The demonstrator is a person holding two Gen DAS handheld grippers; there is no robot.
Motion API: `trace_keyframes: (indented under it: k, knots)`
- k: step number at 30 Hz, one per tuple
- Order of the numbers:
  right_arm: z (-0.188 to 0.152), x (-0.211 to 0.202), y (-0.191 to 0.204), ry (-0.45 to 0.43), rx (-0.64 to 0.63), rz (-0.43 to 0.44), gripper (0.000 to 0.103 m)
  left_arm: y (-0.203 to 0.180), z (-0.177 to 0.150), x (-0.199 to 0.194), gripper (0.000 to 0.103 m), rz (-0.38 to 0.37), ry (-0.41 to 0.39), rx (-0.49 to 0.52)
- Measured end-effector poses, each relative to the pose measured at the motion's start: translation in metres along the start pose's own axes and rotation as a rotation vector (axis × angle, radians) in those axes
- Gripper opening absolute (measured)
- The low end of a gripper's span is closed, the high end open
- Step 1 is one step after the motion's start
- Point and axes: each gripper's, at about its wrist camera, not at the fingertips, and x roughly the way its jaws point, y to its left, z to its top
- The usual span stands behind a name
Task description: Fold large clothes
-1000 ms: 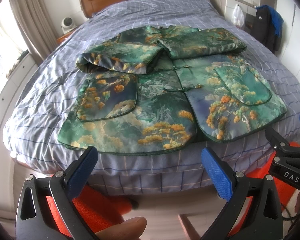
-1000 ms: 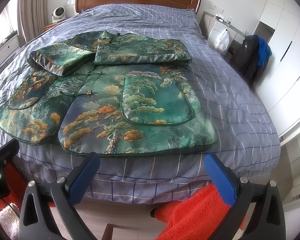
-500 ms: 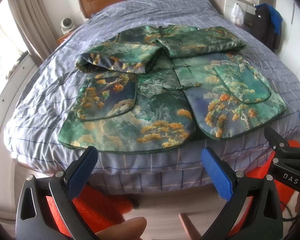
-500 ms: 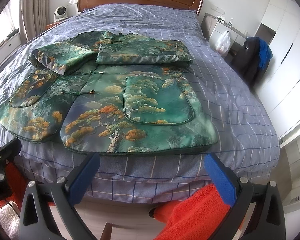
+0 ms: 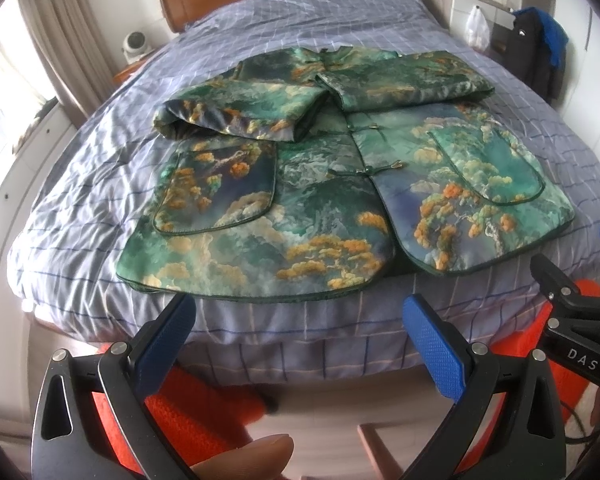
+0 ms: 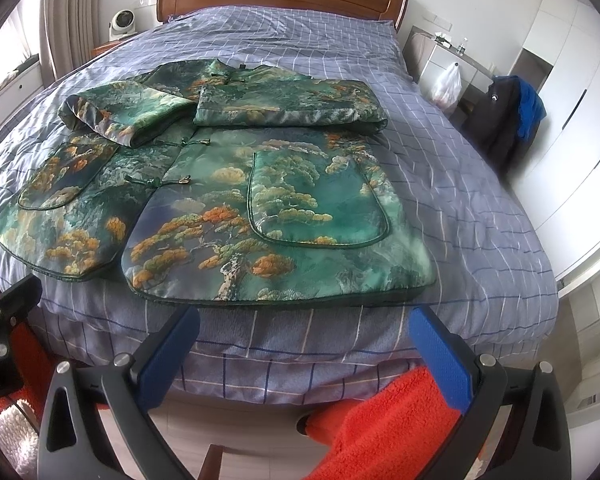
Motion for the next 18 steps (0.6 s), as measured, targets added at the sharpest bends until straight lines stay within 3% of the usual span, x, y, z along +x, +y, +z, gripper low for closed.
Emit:
trace_keyframes:
  k: [18]
  knots:
    - [-0.001, -0.006, 0.011, -0.038, -0.034, 0.083, 0.103, 0.006, 0.004, 0.005, 0.103, 0.009, 0.011, -0.028]
